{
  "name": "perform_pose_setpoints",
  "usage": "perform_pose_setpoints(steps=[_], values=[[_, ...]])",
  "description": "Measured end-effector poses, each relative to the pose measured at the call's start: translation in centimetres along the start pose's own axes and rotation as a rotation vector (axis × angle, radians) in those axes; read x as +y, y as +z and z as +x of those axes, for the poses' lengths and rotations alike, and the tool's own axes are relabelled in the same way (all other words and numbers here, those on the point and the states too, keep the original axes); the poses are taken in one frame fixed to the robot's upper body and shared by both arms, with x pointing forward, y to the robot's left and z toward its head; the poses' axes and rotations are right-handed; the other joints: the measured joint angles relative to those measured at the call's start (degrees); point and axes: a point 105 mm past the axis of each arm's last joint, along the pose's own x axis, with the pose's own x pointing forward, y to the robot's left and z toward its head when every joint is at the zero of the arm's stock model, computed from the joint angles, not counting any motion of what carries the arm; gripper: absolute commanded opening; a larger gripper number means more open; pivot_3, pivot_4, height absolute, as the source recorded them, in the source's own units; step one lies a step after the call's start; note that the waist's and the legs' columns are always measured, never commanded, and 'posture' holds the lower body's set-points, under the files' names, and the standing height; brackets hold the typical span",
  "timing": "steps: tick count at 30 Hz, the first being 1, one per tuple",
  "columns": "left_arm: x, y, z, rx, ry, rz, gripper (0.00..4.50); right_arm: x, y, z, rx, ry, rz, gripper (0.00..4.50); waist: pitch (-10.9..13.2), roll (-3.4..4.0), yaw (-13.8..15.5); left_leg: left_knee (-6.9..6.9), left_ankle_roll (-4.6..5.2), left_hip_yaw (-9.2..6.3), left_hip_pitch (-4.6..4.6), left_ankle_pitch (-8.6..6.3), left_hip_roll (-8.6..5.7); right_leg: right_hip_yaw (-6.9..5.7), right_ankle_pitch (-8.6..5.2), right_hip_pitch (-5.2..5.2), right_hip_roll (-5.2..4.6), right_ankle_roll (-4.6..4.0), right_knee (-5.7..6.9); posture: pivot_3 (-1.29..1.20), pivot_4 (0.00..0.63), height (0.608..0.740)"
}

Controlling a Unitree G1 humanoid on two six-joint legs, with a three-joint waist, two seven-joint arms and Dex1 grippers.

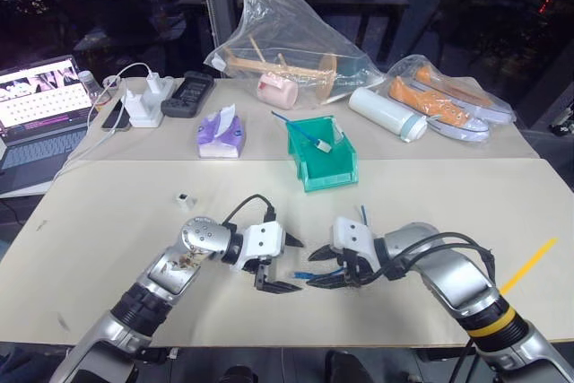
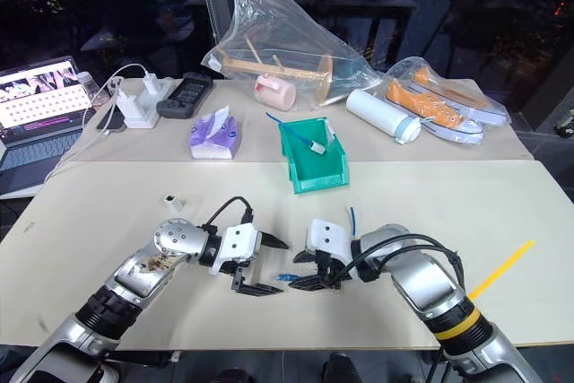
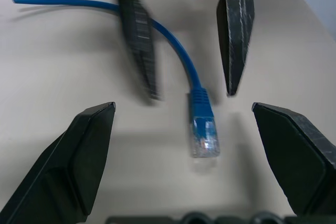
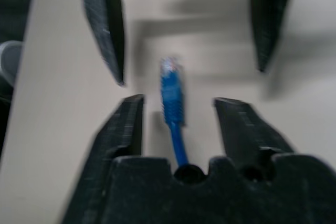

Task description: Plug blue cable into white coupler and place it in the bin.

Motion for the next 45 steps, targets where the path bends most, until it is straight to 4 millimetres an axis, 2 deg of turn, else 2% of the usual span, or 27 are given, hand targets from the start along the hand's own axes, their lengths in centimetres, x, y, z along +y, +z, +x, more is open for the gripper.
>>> perform_pose_setpoints(steps=[2,7,10,15,16,17,20,23,25,26,28,30,32,35,37,41,45], values=[[-0.1,0.0,0.0,0.0,-0.005,-0.003,4.5,-0.4,0.5,-0.7,-0.023,-0.043,0.011,4.4,0.0,0.0,0.0,0.0,0.1,-0.02,0.0,-0.05,0.0,-0.01,0.0,-0.02,0.0,0.0,0.26,0.0,0.15,0.74],[-0.5,-0.5,0.0,0.011,-0.016,-0.021,4.5,-1.0,2.3,-3.2,-0.101,-0.134,0.031,4.49,0.0,0.0,0.0,0.01,0.14,-0.04,0.0,-0.08,0.0,-0.02,0.0,-0.02,0.0,0.0,0.31,0.0,0.15,0.74],[-0.6,-1.6,-0.1,0.04,-0.008,-0.053,3.76,-1.5,2.6,-4.7,-0.111,-0.211,0.054,4.5,0.0,0.0,0.0,0.02,0.15,-0.04,0.01,-0.08,0.0,-0.02,0.0,-0.02,0.0,0.0,0.36,0.0,0.15,0.74],[-0.9,-1.9,0.0,0.044,-0.014,-0.056,1.78,-2.5,3.1,-7.1,-0.125,-0.334,0.098,4.5,0.0,0.0,0.2,0.08,0.14,-0.04,0.06,-0.08,0.0,-0.02,0.0,0.03,0.0,0.0,0.49,0.0,0.15,0.74],[-0.8,-1.9,0.0,0.044,-0.009,-0.056,1.55,-2.6,3.2,-7.7,-0.125,-0.355,0.104,4.5,0.0,0.0,0.3,0.09,0.15,-0.04,0.1,-0.08,0.0,-0.02,-0.01,0.06,0.0,-0.01,0.55,0.0,0.15,0.74],[-0.7,-1.9,0.3,0.038,0.003,-0.061,1.06,-2.6,3.4,-8.2,-0.128,-0.374,0.114,4.5,0.0,0.0,0.5,0.1,0.15,-0.04,0.15,-0.08,0.0,-0.01,-0.01,0.11,0.0,-0.01,0.59,0.0,0.15,0.74],[-0.5,-1.8,0.9,0.017,0.023,-0.079,0.1,-2.0,3.8,-9.1,-0.148,-0.396,0.155,4.5,0.0,-0.01,1.1,0.17,0.15,-0.04,0.23,-0.08,-0.01,0.0,-0.02,0.14,0.0,-0.03,0.58,0.0,0.15,0.74],[-0.4,-1.8,1.2,0.007,0.031,-0.09,0.08,-1.0,3.5,-9.4,-0.176,-0.373,0.249,4.5,0.0,-0.01,1.6,0.19,0.15,-0.04,0.23,-0.07,-0.01,0.0,-0.02,0.18,0.0,-0.04,0.61,0.0,0.15,0.74],[0.0,-1.5,1.8,-0.022,0.068,-0.131,0.08,0.7,2.7,-9.6,-0.248,-0.348,0.44,4.5,0.0,-0.05,2.1,0.21,0.17,-0.1,0.23,-0.08,-0.01,-0.04,-0.02,0.22,0.0,-0.04,0.63,0.0,0.15,0.74],[0.2,-1.5,1.9,-0.028,0.078,-0.141,0.08,1.1,2.5,-9.5,-0.256,-0.335,0.479,4.5,-0.1,-0.06,2.3,0.21,0.17,-0.1,0.21,-0.08,-0.01,-0.04,-0.02,0.22,0.0,-0.04,0.69,0.0,0.15,0.74],[0.9,-1.3,2.2,-0.06,0.134,-0.197,0.08,3.4,1.7,-8.6,-0.303,-0.243,0.658,4.5,-0.1,-0.05,2.3,0.26,0.17,-0.1,0.12,-0.08,-0.03,-0.02,-0.02,0.12,0.0,-0.04,0.73,0.0,0.15,0.74],[2.1,-0.5,2.4,-0.119,0.191,-0.256,0.08,4.8,1.1,-8.3,-0.373,-0.244,0.78,4.5,-0.1,-0.09,2.3,0.24,0.18,-0.19,0.12,-0.09,-0.01,-0.1,-0.02,0.12,0.02,-0.05,0.73,0.0,0.15,0.74],[3.2,0.6,2.1,-0.184,0.234,-0.289,0.08,5.5,0.6,-7.2,-0.474,-0.253,0.92,4.5,-0.1,-0.05,2.1,0.23,0.18,-0.2,0.11,-0.08,-0.03,-0.06,-0.04,0.06,0.01,-0.08,0.77,0.0,0.15,0.74],[3.6,2.6,2.1,-0.281,0.224,-0.364,0.08,4.4,0.4,-6.2,-0.656,-0.377,1.094,4.5,-0.2,0.02,1.2,0.2,0.15,-0.18,0.24,-0.07,-0.03,-0.02,-0.05,0.05,0.02,-0.09,0.75,0.0,0.15,0.74],[3.2,3.5,2.3,-0.319,0.192,-0.403,0.08,4.1,0.0,-5.8,-0.683,-0.438,1.171,4.5,-0.2,0.17,1.1,0.15,0.14,-0.16,0.31,-0.07,-0.03,0.01,-0.09,0.02,0.03,-0.13,0.75,0.0,0.15,0.74],[2.9,3.7,1.9,-0.328,0.177,-0.465,0.08,3.0,-1.4,-6.5,-0.671,-0.607,1.253,4.5,-0.2,0.22,0.9,0.06,0.14,-0.16,0.38,-0.07,-0.03,0.0,-0.09,0.05,0.02,-0.13,0.74,0.0,0.15,0.74],[2.3,4.1,1.9,-0.332,0.161,-0.478,0.08,1.8,-0.5,-6.5,-0.761,-0.639,1.327,4.5,-0.2,0.23,0.1,-0.06,0.14,-0.16,0.43,-0.06,-0.01,0.01,-0.13,0.03,0.02,-0.19,0.72,0.0,0.15,0.74]])
